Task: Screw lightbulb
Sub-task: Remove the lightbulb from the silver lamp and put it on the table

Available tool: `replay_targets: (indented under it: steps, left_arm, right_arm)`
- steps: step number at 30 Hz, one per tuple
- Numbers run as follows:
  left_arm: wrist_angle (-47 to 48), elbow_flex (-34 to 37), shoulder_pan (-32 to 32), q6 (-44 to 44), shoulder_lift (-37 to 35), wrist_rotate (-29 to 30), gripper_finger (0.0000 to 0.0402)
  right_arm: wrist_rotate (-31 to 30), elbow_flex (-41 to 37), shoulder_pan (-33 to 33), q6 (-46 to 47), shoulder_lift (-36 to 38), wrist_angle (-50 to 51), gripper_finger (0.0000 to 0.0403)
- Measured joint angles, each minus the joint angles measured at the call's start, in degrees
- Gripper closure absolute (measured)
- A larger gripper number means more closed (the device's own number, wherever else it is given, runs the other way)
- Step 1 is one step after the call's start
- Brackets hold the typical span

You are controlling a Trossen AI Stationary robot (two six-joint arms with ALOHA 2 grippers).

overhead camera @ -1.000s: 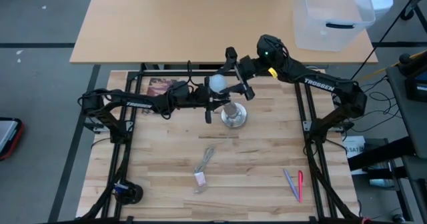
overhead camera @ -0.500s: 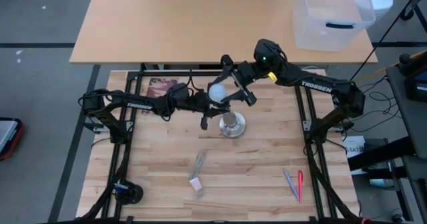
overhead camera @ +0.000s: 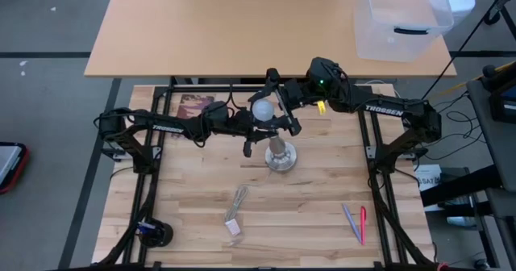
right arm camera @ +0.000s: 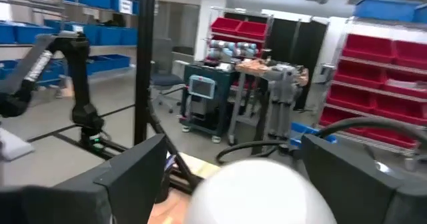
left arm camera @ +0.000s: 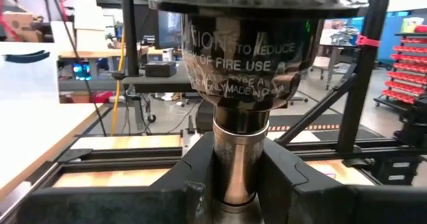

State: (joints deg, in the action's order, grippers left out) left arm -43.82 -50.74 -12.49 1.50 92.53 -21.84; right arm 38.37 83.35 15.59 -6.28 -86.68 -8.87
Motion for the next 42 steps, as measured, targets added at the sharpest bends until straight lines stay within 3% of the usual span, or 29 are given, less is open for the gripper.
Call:
replay_targets:
  steps: [12,15,21,26,31,40,42]
  left_arm:
    - [1.39,0.02,-0.04,-0.04,0.02,4.18,0.0326]
    - [1.44,0.02,-0.07,-0.29,0.02,4.82,0.0326]
    - [1.44,0.02,-0.07,-0.38,0.07,5.77,0.0326]
    - [1.4,0.03,-0.07,-0.52,0.07,6.13,0.0326]
    - [1.41,0.04,-0.07,-0.66,0.07,6.31,0.0326]
    - [1.45,0.05,-0.07,-0.71,0.09,7.12,0.0326]
    - [1.43,0.04,-0.07,-0.7,0.09,7.16,0.0326]
  right_arm:
    - [-20.6,0.04,-6.88,-9.69,8.83,7.61,0.0057]
    - [-31.0,0.07,-10.57,-10.59,9.89,10.97,0.0057]
    - [-59.38,0.07,-17.29,-10.62,7.83,9.67,0.0057]
    - [-72.12,0.07,-21.68,-10.79,4.61,7.42,0.0057]
    - [-87.2,0.07,-24.65,-15.84,0.04,-0.91,0.0057]
    - [-99.83,0.07,-25.45,-20.11,-7.03,-10.05,0.0057]
    - [-100.08,0.07,-25.3,-21.82,-8.26,-11.75,0.0057]
